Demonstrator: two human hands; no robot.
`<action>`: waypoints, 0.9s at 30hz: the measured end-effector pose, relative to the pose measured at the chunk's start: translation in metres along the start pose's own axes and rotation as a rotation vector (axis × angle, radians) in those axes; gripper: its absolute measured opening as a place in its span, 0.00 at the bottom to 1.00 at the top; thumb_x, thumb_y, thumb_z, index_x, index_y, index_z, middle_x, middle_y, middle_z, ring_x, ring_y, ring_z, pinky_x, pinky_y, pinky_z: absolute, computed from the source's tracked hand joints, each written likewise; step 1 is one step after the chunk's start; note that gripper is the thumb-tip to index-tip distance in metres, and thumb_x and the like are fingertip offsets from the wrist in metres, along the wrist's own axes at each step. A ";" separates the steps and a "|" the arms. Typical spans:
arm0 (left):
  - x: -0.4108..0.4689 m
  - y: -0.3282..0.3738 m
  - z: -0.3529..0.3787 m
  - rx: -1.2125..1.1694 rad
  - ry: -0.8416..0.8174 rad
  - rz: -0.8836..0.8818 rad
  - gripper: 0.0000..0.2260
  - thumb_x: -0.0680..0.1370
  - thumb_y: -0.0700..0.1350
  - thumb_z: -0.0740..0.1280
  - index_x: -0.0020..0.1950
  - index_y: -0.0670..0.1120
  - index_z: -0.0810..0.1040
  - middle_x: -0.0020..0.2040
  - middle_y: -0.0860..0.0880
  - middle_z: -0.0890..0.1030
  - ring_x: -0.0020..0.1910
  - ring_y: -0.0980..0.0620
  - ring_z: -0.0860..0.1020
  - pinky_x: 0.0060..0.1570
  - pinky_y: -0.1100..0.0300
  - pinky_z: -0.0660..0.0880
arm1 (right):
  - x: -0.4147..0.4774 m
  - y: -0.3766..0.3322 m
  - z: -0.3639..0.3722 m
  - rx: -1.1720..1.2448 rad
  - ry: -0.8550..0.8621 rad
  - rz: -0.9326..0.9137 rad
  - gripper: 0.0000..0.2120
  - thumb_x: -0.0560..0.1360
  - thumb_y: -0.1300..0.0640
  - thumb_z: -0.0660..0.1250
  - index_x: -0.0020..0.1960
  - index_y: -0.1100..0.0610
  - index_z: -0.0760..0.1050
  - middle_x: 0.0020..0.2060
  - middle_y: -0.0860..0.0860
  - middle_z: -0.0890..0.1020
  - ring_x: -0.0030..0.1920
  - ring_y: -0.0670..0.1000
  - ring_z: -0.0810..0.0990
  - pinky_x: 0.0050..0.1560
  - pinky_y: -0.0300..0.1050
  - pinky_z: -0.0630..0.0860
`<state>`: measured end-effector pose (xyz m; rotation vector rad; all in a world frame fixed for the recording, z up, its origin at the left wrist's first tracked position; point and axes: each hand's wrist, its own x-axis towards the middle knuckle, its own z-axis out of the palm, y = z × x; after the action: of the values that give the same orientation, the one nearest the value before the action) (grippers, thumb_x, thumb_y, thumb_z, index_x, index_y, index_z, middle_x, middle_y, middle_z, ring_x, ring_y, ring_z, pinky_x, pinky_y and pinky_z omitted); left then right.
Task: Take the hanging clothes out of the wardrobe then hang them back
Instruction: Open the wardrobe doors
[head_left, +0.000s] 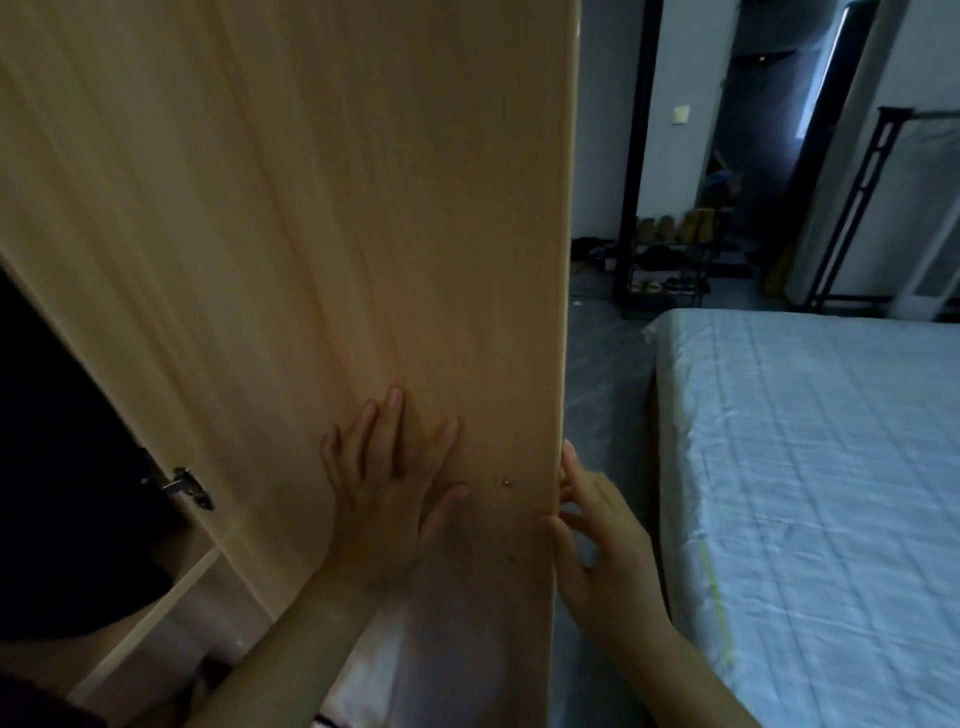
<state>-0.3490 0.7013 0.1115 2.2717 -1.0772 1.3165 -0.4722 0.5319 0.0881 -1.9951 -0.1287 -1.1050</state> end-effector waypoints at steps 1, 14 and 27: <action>0.000 -0.001 0.001 -0.005 0.012 0.008 0.20 0.80 0.63 0.47 0.70 0.60 0.56 0.78 0.52 0.39 0.70 0.44 0.51 0.64 0.41 0.54 | -0.001 -0.001 0.001 -0.004 0.003 0.000 0.28 0.76 0.59 0.61 0.74 0.48 0.58 0.54 0.45 0.74 0.52 0.43 0.76 0.51 0.37 0.76; -0.014 0.032 -0.075 0.115 -0.297 -0.190 0.25 0.78 0.60 0.53 0.75 0.59 0.54 0.76 0.47 0.57 0.73 0.46 0.61 0.67 0.44 0.60 | -0.004 -0.022 -0.021 -0.091 -0.219 -0.016 0.29 0.75 0.50 0.61 0.74 0.53 0.57 0.66 0.52 0.71 0.64 0.44 0.69 0.62 0.24 0.60; -0.159 0.061 -0.215 0.411 -0.670 -0.830 0.22 0.76 0.60 0.54 0.65 0.54 0.74 0.61 0.50 0.77 0.58 0.47 0.77 0.55 0.50 0.74 | -0.066 -0.097 0.028 -0.002 -0.681 -0.178 0.24 0.76 0.42 0.54 0.64 0.56 0.72 0.60 0.52 0.78 0.59 0.49 0.75 0.59 0.34 0.67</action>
<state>-0.5725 0.8578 0.0868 3.0365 0.1117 0.4554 -0.5377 0.6336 0.0913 -2.3189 -0.6675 -0.4815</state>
